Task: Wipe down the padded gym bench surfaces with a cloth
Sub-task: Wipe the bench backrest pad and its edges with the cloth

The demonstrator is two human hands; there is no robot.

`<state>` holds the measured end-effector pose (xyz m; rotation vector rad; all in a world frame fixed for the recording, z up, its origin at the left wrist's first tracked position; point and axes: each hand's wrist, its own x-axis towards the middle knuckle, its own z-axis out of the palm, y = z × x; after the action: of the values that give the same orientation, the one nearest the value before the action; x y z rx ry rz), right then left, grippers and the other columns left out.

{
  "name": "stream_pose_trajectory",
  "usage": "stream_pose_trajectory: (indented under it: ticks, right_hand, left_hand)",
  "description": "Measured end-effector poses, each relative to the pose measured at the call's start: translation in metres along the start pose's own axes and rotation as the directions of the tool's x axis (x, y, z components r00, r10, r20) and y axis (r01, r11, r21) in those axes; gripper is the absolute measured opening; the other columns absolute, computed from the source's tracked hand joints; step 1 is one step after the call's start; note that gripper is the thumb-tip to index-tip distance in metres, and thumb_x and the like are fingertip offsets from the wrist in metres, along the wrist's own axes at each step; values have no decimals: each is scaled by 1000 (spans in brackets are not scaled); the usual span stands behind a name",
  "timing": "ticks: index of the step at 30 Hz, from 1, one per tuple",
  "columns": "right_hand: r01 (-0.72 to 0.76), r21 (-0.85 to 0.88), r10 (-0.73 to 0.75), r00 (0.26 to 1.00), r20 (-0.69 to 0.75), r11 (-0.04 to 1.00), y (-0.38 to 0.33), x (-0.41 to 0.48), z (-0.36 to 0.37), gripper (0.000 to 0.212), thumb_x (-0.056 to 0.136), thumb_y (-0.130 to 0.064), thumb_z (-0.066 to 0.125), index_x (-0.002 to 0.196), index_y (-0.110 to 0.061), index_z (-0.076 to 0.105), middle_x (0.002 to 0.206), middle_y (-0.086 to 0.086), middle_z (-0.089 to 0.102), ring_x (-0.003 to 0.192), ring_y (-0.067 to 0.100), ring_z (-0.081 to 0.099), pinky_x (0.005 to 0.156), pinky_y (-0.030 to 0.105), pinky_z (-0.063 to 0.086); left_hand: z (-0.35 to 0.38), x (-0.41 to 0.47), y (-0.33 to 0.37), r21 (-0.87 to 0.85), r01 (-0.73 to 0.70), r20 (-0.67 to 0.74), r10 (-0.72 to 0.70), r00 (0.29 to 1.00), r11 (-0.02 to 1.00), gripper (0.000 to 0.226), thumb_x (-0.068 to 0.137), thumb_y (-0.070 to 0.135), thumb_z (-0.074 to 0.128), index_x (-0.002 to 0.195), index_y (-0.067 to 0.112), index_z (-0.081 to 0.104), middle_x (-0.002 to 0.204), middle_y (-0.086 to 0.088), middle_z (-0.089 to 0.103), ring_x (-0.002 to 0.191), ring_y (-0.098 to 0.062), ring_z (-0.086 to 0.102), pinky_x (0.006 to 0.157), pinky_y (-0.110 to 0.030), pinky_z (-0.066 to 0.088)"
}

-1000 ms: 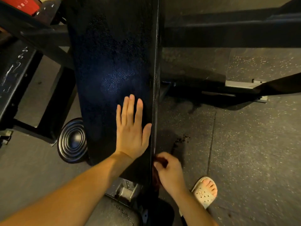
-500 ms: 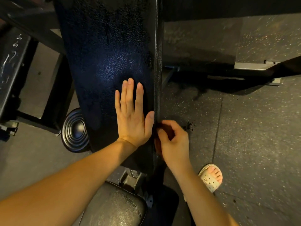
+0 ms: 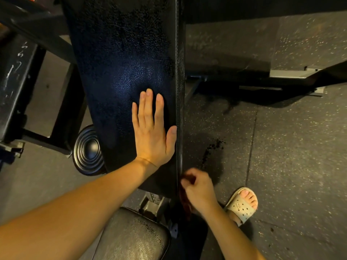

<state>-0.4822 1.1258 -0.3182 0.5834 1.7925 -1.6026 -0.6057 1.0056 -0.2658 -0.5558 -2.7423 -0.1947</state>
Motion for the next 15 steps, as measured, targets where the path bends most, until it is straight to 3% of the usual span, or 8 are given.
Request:
stream_pose_trajectory:
  ticks: [2,4,7,9,10,12,14,15]
  right_hand:
    - [125,238,-93,986,-142,963,-19,7,-9,19,97,-14,64,105,-30,68,97,-11,70,92,1,68,86,21,56]
    - [161,299,-112,978,-175,941,-21,5,-6,20,97,-14,63,108,-30,68,99,-13,70,95,-2,67,83,16,55]
    - [-74,-35,76,995,56,997,9,-10,12,20,98,-14,62,108,-31,65,102,-11,66,104,5,66,80,17,49]
    - [-105,-100,112,991,69,989,9,-6,8,18,98,-14,62,105,-30,65,100,-10,66,101,7,66,76,17,48]
    - [-69,-5,70,997,26,998,-3,0,0,17,98,-15,62,105,-30,65,99,-9,67,97,6,67,76,19,53]
    - [136,229,-112,987,-115,964,-39,10,-20,19,97,-13,63,107,-28,67,98,-9,70,91,3,69,82,22,58]
    - [335,321,-259,931,-256,886,-61,11,-29,21,97,-9,63,107,-26,67,97,-12,71,92,-4,68,82,13,55]
    - [350,323,-271,925,-266,879,-57,9,-26,23,97,-9,62,107,-28,66,98,-14,70,95,-5,67,83,13,54]
  left_hand:
    - [1,0,1,3,-1,-7,1,1000,1000,73,101,41,36,158,-2,22,165,-28,17,157,-39,8,127,-56,5]
    - [1,0,1,-3,-3,-8,3,1000,1000,72,101,41,36,158,-2,22,165,-28,17,157,-39,9,126,-56,6]
    - [2,1,-1,1,-12,-18,12,1000,1000,72,100,40,36,157,-2,22,165,-28,18,156,-41,11,126,-57,7]
    - [2,0,-1,-3,-10,-16,10,1000,1000,72,100,40,36,157,-2,22,165,-28,18,156,-40,10,126,-57,6]
    - [2,0,-1,-5,-13,-17,13,1000,1000,73,100,40,36,157,-3,23,165,-28,18,156,-40,11,126,-57,6]
    - [2,1,-1,4,-10,-20,10,1000,1000,73,100,41,36,156,-3,24,164,-29,19,156,-42,12,126,-56,6]
    - [1,1,0,3,-9,-14,9,1000,1000,73,100,41,36,156,-4,24,164,-30,19,155,-43,13,126,-57,6]
    - [1,0,-1,2,-13,-9,13,1000,1000,73,100,41,36,156,-4,24,164,-30,19,155,-44,12,126,-57,6]
